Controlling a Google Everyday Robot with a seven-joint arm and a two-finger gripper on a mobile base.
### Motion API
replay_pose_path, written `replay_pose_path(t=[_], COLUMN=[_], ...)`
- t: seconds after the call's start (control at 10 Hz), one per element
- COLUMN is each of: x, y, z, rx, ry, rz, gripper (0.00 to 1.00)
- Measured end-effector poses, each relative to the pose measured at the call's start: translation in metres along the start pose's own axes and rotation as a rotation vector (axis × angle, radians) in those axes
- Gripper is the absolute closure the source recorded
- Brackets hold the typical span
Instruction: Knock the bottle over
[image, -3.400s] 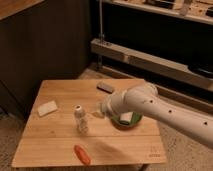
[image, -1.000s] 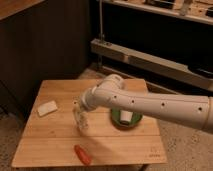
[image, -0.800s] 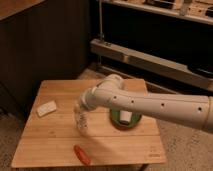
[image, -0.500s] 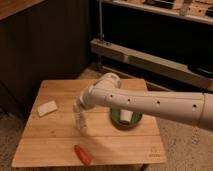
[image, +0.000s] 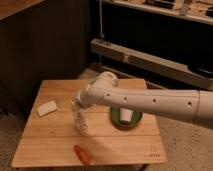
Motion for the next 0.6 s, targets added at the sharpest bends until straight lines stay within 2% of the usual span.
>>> replay_pose_path(t=[0.6], x=[0.0059], y=[0.0068], z=[0.0048], rx=[-0.011], ry=[0.005], rz=[0.023], gripper=[0.85])
